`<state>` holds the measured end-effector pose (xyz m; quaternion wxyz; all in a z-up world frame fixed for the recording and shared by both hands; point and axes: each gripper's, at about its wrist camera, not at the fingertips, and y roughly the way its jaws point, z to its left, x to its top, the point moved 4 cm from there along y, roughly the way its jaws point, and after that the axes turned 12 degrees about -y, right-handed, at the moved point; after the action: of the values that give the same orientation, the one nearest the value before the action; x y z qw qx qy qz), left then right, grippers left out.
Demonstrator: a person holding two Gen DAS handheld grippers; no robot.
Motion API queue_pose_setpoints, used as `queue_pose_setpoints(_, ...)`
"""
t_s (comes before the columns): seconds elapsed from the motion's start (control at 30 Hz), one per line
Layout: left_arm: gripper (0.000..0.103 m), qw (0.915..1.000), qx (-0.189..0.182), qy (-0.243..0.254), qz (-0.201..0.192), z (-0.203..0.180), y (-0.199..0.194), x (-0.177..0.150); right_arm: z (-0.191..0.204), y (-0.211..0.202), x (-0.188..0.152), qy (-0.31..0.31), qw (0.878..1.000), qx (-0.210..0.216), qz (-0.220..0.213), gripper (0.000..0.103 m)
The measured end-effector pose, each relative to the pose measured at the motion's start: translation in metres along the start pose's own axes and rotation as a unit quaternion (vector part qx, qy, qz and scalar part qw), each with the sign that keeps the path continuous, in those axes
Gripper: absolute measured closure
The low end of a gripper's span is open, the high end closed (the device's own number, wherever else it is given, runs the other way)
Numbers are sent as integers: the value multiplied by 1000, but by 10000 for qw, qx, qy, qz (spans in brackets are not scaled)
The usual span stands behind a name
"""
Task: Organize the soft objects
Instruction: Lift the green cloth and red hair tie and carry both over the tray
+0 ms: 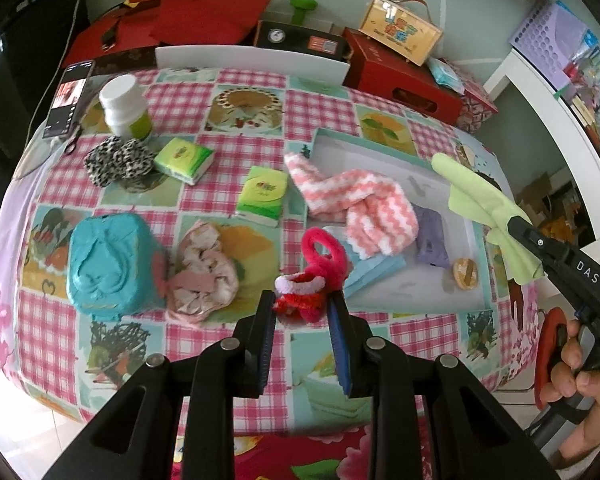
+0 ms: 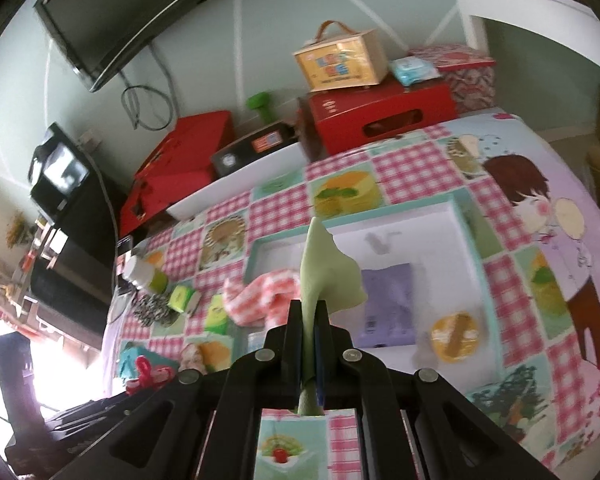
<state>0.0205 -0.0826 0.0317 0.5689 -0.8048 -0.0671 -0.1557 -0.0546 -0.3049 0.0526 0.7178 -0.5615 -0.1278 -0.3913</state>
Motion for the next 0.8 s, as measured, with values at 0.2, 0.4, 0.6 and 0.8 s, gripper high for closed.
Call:
queue_pose_setpoints(0.2, 76, 9998, -41, 174, 74, -19, 12, 5, -28, -2, -1, 150, 9996, -257, -25, 98)
queue_pose_setpoints(0.4, 76, 9990, -73, 399, 193, -41, 31, 10, -51, 3, 1, 280, 9984, -483, -1, 98)
queue_pose_setpoints(0.6, 76, 9975, -125, 564, 395, -60, 52, 14, -69, 16, 1, 329, 9972, -659, 105, 98)
queue_pose_setpoints(0.8, 76, 9944, -144, 840, 619, -83, 76, 9, -80, 40, -3, 337, 9962, -736, 320, 98)
